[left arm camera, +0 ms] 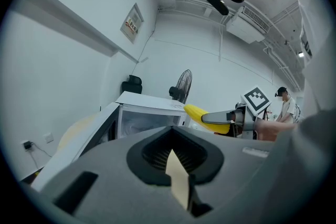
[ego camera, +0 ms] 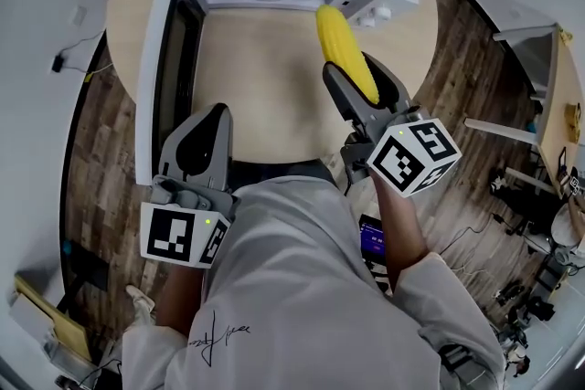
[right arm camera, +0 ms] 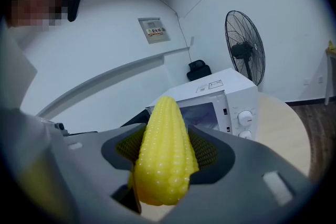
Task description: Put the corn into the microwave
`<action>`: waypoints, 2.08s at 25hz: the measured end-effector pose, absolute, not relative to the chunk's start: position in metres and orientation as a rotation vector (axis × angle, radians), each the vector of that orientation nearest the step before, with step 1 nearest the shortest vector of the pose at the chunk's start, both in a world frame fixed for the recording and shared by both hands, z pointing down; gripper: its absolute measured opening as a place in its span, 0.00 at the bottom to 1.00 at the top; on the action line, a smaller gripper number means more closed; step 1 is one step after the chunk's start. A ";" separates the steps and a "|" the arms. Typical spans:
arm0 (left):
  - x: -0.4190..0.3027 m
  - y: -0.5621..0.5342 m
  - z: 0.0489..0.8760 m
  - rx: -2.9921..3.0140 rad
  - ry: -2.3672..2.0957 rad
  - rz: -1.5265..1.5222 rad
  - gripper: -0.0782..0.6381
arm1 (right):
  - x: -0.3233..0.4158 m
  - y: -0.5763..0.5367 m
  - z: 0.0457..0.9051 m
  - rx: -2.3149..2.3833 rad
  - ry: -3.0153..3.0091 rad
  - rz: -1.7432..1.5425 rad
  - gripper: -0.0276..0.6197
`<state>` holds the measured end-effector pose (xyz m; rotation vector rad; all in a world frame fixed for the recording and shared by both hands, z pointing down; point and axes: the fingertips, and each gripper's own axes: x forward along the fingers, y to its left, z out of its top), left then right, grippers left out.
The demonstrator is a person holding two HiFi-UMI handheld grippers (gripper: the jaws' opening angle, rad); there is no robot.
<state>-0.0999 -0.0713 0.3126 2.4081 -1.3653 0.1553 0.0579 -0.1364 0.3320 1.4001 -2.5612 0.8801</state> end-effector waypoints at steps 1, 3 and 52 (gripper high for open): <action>-0.099 -0.072 0.313 2.406 -1.366 0.159 0.10 | 0.057 -0.138 0.335 1.395 -2.561 0.886 0.45; -0.098 -0.072 0.314 2.402 -1.369 0.164 0.10 | 0.056 -0.141 0.340 1.386 -2.559 0.896 0.45; -0.104 -0.091 0.349 2.291 -1.361 0.295 0.10 | 0.026 -0.224 0.434 1.337 -2.479 0.926 0.45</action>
